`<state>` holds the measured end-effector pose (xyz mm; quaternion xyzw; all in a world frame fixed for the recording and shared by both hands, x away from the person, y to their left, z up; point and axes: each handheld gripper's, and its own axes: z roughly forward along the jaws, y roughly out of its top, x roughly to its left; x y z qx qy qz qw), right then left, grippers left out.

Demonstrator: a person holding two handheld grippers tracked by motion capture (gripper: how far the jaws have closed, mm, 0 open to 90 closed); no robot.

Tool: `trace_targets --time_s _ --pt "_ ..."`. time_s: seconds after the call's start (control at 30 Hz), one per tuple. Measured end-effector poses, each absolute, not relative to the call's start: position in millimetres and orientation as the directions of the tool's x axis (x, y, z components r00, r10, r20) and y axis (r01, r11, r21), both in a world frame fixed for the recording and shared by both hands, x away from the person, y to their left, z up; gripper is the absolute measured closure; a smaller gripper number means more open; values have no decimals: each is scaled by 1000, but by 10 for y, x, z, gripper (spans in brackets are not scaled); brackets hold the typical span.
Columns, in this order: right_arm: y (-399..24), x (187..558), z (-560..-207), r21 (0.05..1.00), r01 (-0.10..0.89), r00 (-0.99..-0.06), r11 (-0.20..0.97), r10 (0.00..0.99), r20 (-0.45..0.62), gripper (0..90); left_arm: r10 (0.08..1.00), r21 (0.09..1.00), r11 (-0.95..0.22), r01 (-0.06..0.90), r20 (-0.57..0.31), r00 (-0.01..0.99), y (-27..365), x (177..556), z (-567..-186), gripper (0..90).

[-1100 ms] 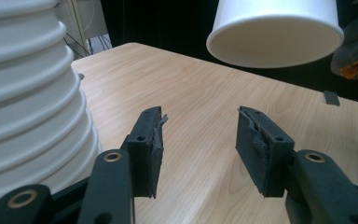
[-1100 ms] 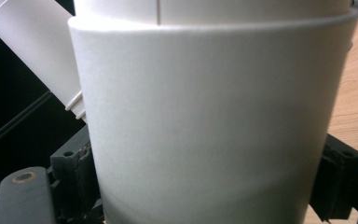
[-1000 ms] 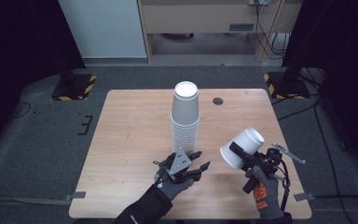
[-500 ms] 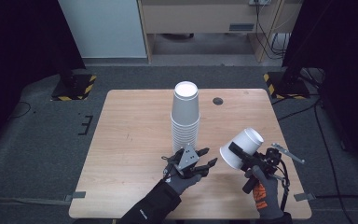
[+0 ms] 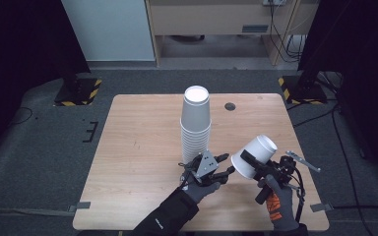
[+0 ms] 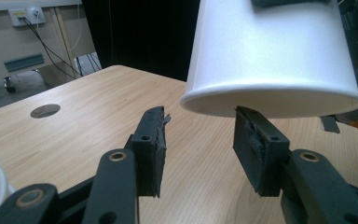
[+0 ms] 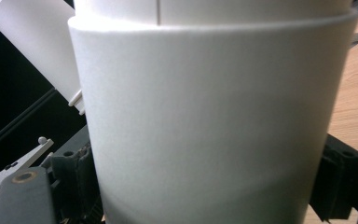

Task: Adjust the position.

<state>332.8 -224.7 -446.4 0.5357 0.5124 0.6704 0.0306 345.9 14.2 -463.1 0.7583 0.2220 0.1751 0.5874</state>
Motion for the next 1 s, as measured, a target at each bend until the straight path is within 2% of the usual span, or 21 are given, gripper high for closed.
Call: trace_targets --time_s 0.67,0.8,1.0 --pt "-2170 3333 -4489 707 535 -434 -463 567 700 152 549 981 -169 91 17 836 66 3530 -4615 538" --pt "-2154 3335 -4496 703 540 -436 -462 561 704 152 551 984 -162 79 24 834 57 3531 -4616 567" --pt "-2143 3335 -4499 699 547 -437 -461 554 708 151 553 983 -175 64 44 832 73 3527 -4619 659"
